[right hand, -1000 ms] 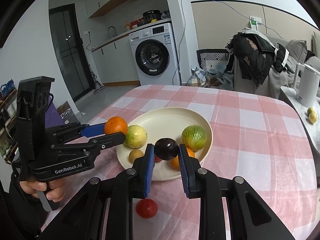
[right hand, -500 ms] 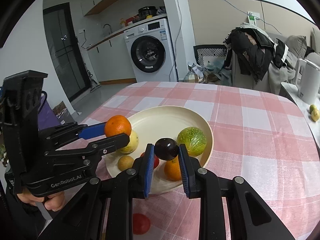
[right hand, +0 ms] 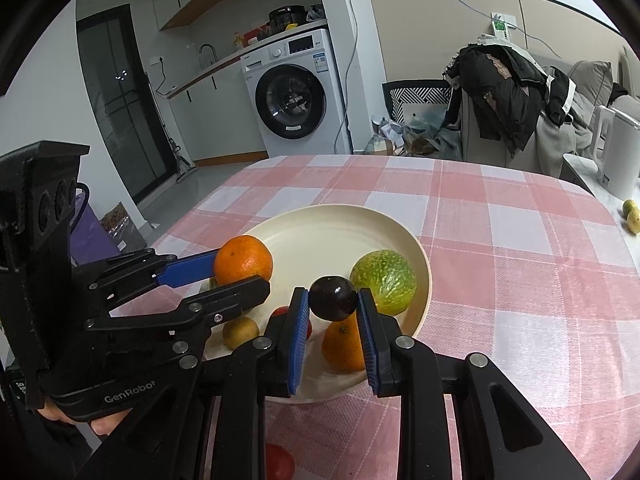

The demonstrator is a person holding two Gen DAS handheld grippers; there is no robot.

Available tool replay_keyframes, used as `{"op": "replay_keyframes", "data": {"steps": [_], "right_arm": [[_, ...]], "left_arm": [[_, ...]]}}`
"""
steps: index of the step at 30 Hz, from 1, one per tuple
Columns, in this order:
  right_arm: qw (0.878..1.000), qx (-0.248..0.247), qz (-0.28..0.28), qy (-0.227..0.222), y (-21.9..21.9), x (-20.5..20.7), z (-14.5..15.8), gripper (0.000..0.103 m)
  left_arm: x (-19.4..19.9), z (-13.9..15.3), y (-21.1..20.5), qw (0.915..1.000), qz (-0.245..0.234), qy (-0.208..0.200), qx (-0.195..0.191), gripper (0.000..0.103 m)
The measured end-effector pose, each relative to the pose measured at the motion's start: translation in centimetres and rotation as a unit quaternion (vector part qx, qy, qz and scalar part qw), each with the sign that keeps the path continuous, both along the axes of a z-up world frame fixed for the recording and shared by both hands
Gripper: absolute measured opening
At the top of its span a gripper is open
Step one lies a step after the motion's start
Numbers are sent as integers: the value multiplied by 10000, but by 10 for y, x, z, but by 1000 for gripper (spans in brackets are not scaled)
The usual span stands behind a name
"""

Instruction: Organize fruits

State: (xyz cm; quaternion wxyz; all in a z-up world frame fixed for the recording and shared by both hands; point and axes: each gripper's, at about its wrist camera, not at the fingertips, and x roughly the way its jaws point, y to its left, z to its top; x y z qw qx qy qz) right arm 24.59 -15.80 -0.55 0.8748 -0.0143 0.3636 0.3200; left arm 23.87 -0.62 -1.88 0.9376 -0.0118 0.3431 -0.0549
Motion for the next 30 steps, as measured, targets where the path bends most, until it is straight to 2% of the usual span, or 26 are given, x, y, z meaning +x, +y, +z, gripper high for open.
{"op": "replay_keyframes", "data": {"steps": [6, 10, 12, 14, 16, 18, 19, 20, 23, 24, 26, 27, 30], "right_arm": [[10000, -58, 22, 67, 3, 3, -2, 25], [9999, -100, -79, -35, 0, 2, 1, 36], [9998, -108, -111, -90, -3, 0, 4, 39], [9997, -130, -150, -143, -7, -3, 6, 47], [9994, -150, -204, -222, -12, -7, 10, 53], [9992, -157, -238, -278, -18, -13, 13, 61], [9991, -167, -254, -297, -20, -16, 14, 71], [9989, -179, -282, -335, -23, -19, 16, 80], [9985, -134, -344, -396, -31, -27, 20, 94], [9987, -114, -353, -347, -35, -29, 20, 95], [9990, -136, -341, -251, -37, -31, 20, 99], [9990, -177, -354, -225, -39, -32, 19, 99], [9988, -269, -350, -189, -41, -39, 16, 103]], "left_arm": [[0, -2, -1, 10000, -77, 38, -51, 36], [-5, 1, -1, 10000, -66, -41, 9, 37], [-9, 4, -1, 9999, -71, -74, -4, 42], [-13, 8, 1, 9999, -30, -100, -14, 57], [-20, 13, 4, 9998, 30, -181, -15, 67], [-28, 18, 6, 9996, 86, -251, 0, 75], [-33, 21, 7, 9996, 99, -282, -1, 81], [-38, 23, 8, 9994, 112, -317, -5, 83], [-55, 29, 11, 9992, 122, -386, 37, 87], [-60, 30, 11, 9991, 138, -391, 56, 89], [-71, 32, 14, 9988, 215, -423, 75, 100], [-76, 33, 15, 9987, 247, -450, 73, 102], [-90, 35, 18, 9986, 273, -459, 49, 102]]}}
